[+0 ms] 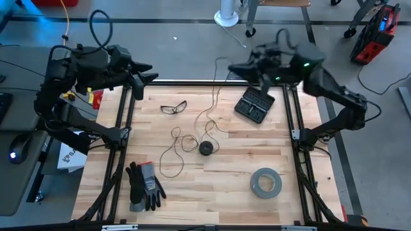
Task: Coil cords
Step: Uncoil the black wire from the black spool
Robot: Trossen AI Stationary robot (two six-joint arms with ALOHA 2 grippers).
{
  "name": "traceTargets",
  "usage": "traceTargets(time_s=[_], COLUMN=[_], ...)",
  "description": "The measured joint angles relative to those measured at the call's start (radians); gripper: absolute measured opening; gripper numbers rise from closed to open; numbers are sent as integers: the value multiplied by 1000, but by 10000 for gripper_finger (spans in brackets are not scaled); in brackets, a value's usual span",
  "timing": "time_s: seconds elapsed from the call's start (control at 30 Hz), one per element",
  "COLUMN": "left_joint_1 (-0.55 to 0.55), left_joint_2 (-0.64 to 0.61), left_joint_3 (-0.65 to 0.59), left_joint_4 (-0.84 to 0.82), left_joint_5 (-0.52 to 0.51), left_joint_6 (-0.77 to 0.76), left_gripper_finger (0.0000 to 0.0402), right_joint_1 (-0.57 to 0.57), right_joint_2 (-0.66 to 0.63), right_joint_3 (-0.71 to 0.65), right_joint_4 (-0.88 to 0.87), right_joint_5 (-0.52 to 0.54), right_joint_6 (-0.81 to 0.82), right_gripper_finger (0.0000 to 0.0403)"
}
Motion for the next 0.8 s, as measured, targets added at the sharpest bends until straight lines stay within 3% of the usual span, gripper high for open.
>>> traceTargets(time_s=[0.4,0.63,0.8], left_joint_1=[0,-3,-29], left_joint_2=[-152,-224,-239], left_joint_3=[-399,-649,-747], left_joint_4=[287,545,636], left_joint_5=[-3,99,120], left_joint_6=[-28,-110,-132], left_gripper_finger=[209,209,209], right_joint_1=[0,8,20], right_joint_2=[30,137,215], right_joint_3=[288,449,560], right_joint_4=[-50,-98,-192], right_joint_5=[33,-13,-26], right_joint_6=[-170,-180,-181], right_gripper_finger=[0,0,0])
